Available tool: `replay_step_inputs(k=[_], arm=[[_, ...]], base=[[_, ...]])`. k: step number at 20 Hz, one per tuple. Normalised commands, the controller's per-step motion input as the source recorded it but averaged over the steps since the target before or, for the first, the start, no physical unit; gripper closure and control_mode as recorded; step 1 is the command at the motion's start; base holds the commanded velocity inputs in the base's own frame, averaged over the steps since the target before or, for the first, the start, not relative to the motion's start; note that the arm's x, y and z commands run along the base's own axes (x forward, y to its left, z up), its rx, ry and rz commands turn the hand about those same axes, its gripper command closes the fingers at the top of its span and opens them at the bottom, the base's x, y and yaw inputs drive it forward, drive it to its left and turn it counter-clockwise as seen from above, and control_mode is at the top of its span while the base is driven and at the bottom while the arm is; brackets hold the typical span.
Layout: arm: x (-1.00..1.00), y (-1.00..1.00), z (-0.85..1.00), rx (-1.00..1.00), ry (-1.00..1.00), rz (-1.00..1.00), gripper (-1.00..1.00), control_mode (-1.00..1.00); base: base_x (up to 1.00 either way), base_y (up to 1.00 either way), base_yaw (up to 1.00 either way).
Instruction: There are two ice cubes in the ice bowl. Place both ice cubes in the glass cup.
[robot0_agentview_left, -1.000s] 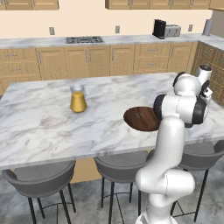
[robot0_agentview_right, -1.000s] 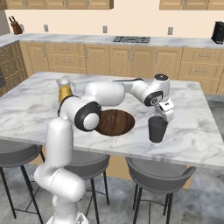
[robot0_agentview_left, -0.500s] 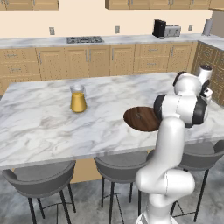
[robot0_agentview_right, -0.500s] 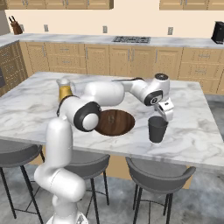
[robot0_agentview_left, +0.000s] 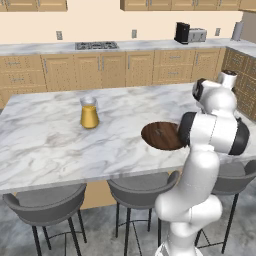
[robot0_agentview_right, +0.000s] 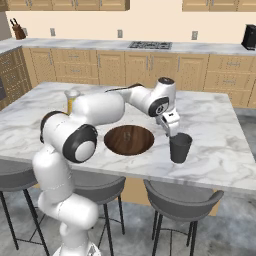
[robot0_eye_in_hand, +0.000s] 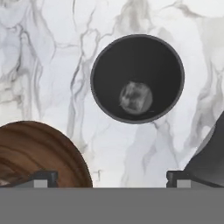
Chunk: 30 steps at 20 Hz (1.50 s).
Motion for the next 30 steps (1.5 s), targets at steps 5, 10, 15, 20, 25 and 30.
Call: replay_step_inputs(k=[5,10,15,20,25,30], arm=[[-0.09,1.0,0.19,0.05,0.06,0.02,-1.0,-1.0],[0.0,0.94,0.02,0.19,0.02,0.08,-1.0,-1.0],[0.0,0.66,-0.03,0.08,-0.01,0.17,-1.0,-1.0],[0.0,0.37,-0.09,-0.06,-0.05,0.41,-1.0,-1.0],[0.03,0.07,-0.16,-0.09,-0.14,0.59,-1.0,-1.0],[0.0,0.0,-0.22,-0.14,-0.31,0.46,-1.0,-1.0]], base=[[0.0,0.0,0.0],[0.0,0.0,0.0],[0.0,0.0,0.0],[0.0,0.0,0.0],[0.0,0.0,0.0],[0.0,0.0,0.0]])
